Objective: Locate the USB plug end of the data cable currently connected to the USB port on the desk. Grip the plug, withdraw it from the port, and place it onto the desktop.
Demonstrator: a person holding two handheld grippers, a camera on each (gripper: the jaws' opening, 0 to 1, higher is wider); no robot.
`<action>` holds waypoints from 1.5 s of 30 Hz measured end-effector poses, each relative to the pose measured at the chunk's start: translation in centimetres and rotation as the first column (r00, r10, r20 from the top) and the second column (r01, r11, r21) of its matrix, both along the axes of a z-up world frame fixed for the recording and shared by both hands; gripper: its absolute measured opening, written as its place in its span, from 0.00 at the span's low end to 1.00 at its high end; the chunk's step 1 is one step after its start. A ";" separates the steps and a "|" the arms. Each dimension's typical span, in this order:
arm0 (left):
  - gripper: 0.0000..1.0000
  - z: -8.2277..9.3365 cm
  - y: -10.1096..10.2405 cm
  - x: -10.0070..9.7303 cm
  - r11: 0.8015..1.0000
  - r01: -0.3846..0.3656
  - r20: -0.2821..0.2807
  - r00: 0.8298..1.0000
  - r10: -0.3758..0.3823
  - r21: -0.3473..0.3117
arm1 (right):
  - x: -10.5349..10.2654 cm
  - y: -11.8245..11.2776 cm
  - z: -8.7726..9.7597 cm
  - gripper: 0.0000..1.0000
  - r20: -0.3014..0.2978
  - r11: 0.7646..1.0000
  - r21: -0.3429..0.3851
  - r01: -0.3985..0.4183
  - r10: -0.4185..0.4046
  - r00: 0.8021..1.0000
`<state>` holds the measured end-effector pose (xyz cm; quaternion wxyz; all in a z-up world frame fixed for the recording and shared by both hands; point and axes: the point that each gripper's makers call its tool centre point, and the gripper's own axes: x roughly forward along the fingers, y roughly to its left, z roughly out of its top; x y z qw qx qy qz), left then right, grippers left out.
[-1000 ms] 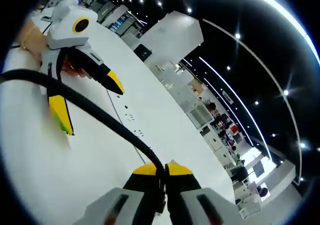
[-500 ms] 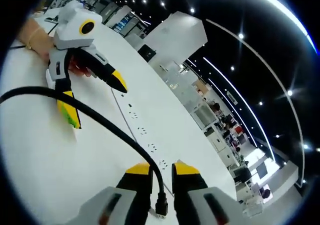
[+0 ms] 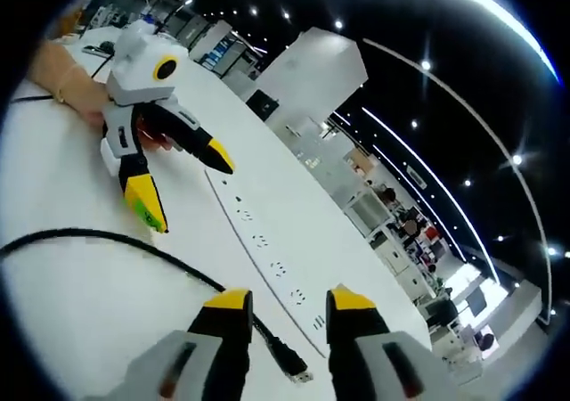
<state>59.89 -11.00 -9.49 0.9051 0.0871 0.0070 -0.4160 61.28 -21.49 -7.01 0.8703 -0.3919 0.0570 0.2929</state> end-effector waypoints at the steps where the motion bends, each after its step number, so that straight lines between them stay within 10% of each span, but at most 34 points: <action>1: 0.72 0.0 0.0 0.0 1.000 -0.003 -0.001 1.000 0.003 0.000 | -0.1 0.1 0.2 0.37 -0.010 0.999 0.044 -0.001 0.001 1.000; 7: 0.72 0.1 0.1 0.1 1.000 -0.012 -0.006 1.000 0.011 -0.010 | 0.5 -0.2 0.8 0.44 -0.023 0.977 0.209 0.042 -0.038 0.999; 16: 0.71 0.4 0.3 0.3 0.998 -0.027 -0.023 0.999 0.026 -0.054 | 1.3 -1.9 0.8 0.46 -0.079 0.882 0.444 0.158 -0.137 0.987; 33: 0.69 0.5 0.5 0.8 0.994 -0.061 -0.026 0.998 0.059 -0.086 | 2.1 -4.6 -0.3 0.52 -0.090 0.796 0.539 0.276 -0.271 0.958; 45: 0.68 0.6 1.5 1.3 0.989 -0.115 -0.027 0.993 0.113 -0.089 | 2.1 -8.1 1.0 0.53 -0.009 0.665 0.684 0.299 -0.402 0.916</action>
